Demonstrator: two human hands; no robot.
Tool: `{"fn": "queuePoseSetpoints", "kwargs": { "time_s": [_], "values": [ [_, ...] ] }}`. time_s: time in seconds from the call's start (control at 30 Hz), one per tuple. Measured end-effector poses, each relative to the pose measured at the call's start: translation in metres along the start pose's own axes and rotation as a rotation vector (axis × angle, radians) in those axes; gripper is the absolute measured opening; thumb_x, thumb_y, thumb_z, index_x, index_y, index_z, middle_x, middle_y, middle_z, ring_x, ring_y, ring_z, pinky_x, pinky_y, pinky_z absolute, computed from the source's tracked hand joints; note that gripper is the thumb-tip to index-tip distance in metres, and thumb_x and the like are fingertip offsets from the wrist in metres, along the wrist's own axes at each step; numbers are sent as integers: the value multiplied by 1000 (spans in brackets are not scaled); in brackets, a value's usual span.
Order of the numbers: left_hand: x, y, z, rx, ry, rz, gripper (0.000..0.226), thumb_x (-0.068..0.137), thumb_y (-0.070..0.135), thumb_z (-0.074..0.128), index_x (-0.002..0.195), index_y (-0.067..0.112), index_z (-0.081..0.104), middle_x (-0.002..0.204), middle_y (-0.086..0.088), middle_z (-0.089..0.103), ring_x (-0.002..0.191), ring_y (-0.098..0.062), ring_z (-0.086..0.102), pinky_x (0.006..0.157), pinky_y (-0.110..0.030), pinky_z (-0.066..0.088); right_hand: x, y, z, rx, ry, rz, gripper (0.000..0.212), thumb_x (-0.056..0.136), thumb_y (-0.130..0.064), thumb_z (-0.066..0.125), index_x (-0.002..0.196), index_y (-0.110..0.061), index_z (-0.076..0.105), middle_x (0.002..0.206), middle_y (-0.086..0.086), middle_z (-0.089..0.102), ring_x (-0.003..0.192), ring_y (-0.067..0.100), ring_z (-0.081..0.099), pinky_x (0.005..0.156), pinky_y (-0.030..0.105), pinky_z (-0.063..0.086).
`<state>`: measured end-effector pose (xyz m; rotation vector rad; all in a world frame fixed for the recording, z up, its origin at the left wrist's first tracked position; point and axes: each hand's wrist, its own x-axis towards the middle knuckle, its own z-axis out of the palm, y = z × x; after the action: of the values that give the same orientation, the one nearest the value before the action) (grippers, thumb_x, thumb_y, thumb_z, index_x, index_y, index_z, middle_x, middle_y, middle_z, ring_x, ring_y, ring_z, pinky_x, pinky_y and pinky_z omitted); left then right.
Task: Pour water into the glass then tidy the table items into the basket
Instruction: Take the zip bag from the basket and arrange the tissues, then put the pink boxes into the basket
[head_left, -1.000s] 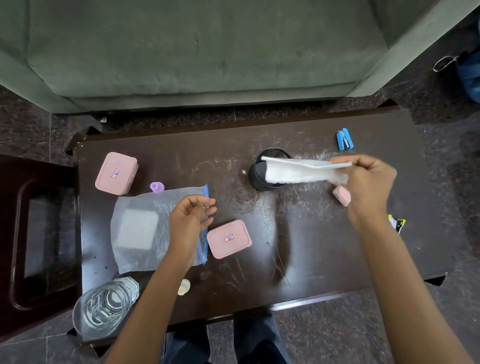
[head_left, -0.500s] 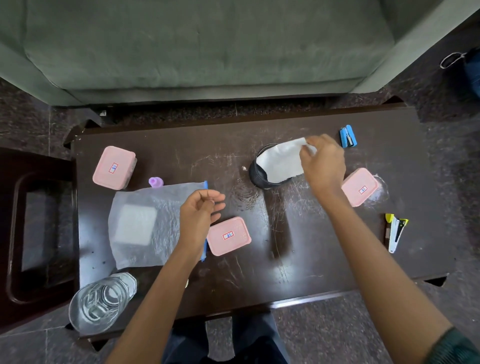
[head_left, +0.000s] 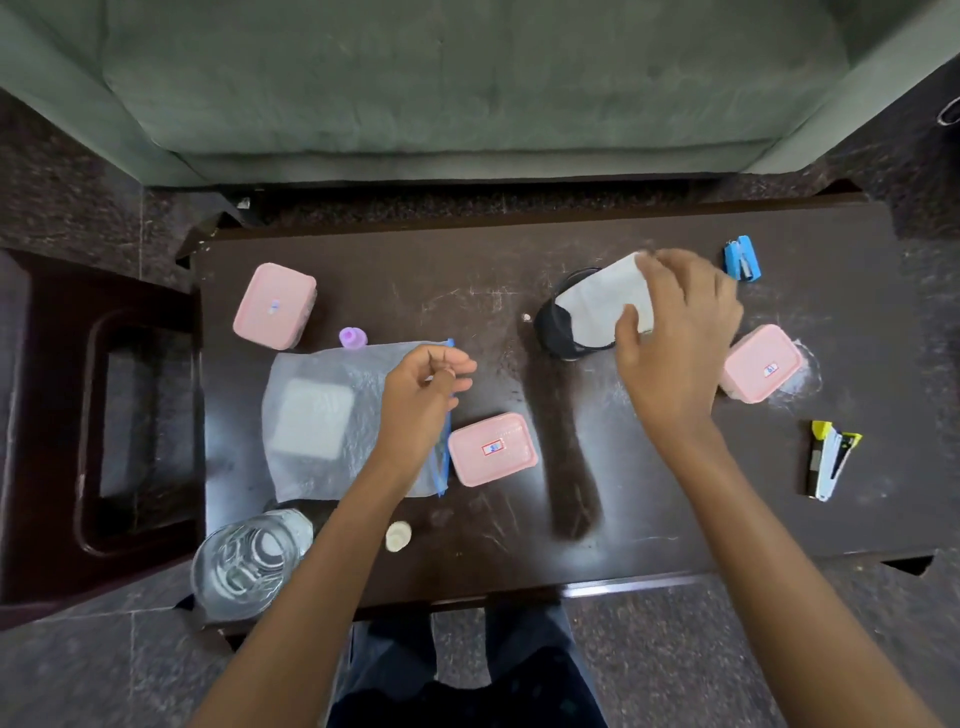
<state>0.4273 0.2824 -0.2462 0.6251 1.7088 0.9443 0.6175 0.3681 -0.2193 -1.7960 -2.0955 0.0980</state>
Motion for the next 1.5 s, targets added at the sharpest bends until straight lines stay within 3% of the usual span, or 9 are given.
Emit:
{"fn": "queuePoseSetpoints", "kwargs": {
  "time_s": [0.1,0.4,0.5,0.63,0.77,1.1,1.23,1.37,1.5],
  "values": [
    [-6,2,-30,114,-5,68,34,90,-2,45,77,26,58,90,4,67,83,-9,65,70,-8,47,-32,-43,1,137,49,-124,26,71,-2,54,91,-11,68,100,8,67,96,23,43,81,35,29],
    [-60,-41,-156,776,50,107,25,87,4,51,99,20,66,100,11,62,95,-17,62,80,-27,46,-129,-154,44,361,-422,-353,21,69,-9,45,71,-10,66,76,4,66,74,30,60,68,35,38],
    [-83,-62,-177,937,52,79,29,83,29,59,109,20,65,111,3,66,104,-24,59,85,-35,49,-151,-174,49,383,-485,-345,22,70,-10,44,72,-10,66,74,4,65,74,29,59,67,36,42],
    [-104,-80,-176,1028,-103,-49,75,65,64,65,130,30,48,139,5,45,129,-22,40,98,-41,46,-163,-175,54,385,-532,-314,22,71,-12,43,73,-10,65,74,2,65,74,28,59,68,34,40],
    [-106,-85,-172,1276,-205,-69,91,65,56,73,140,36,25,151,4,20,135,-23,27,89,-41,52,-163,-164,56,353,-552,-296,25,73,-13,42,74,-11,67,75,1,66,72,26,59,69,30,38],
    [-103,-66,-163,1338,-166,-27,70,71,26,70,132,32,36,137,1,36,116,-26,43,69,-35,54,-160,-139,53,361,-464,-218,14,70,-1,54,70,-8,67,70,4,67,67,28,61,66,31,42],
    [-105,-29,-147,1334,-184,30,73,72,31,69,135,36,32,136,3,35,116,-25,43,70,-35,52,-152,-124,36,511,-317,-28,23,77,-9,45,74,-4,67,75,5,67,73,24,58,72,22,42],
    [-101,14,-114,1302,-206,77,79,71,39,67,138,37,25,138,7,33,119,-24,43,73,-37,51,-125,-86,15,681,-135,473,19,78,0,51,90,-12,60,92,6,61,75,0,55,65,5,39],
    [-93,43,-73,1220,-175,139,76,67,40,70,130,30,27,129,7,42,111,-24,47,71,-38,48,-89,-31,15,861,-85,774,50,76,-2,68,118,-18,45,120,9,50,97,15,53,72,11,44]
  ]
}}
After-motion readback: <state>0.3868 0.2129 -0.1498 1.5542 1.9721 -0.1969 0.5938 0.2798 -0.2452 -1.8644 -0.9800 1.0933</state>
